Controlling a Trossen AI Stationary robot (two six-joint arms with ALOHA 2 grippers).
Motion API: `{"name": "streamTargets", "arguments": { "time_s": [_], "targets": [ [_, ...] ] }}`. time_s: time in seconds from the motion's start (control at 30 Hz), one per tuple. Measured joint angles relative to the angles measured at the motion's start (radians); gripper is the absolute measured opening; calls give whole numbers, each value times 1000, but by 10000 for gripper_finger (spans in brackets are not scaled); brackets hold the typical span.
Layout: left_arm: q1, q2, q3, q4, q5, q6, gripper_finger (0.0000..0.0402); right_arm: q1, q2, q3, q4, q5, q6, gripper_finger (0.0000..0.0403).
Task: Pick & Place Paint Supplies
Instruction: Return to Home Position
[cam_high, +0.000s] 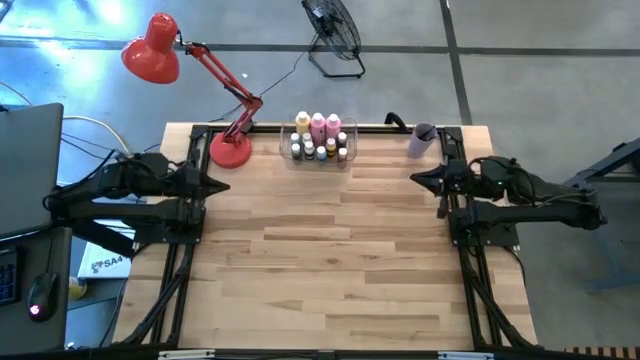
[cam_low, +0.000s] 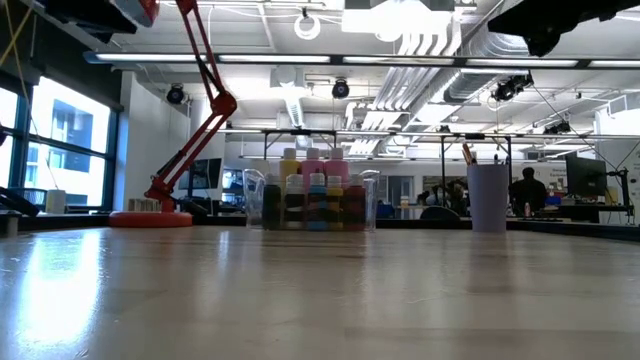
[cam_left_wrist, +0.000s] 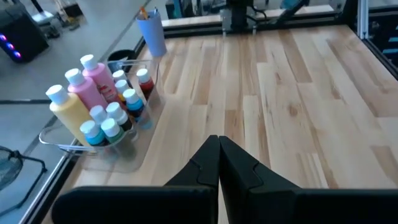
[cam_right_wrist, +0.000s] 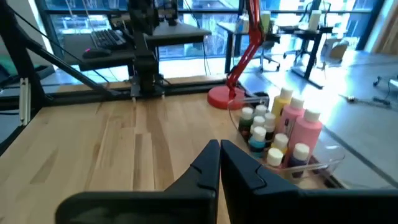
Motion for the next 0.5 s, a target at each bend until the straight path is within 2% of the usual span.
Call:
{"name": "streamTargets", "arguments": {
  "time_s": [0.27,0.5],
  "targets": [
    [0,-172,-153,160,-28,5,0,0,-82,0,-2,-6,-50,4],
    [0,-290,-284,253,-143,-67,0,0,-158,1,-42,-33,-43,4]
  ]
}}
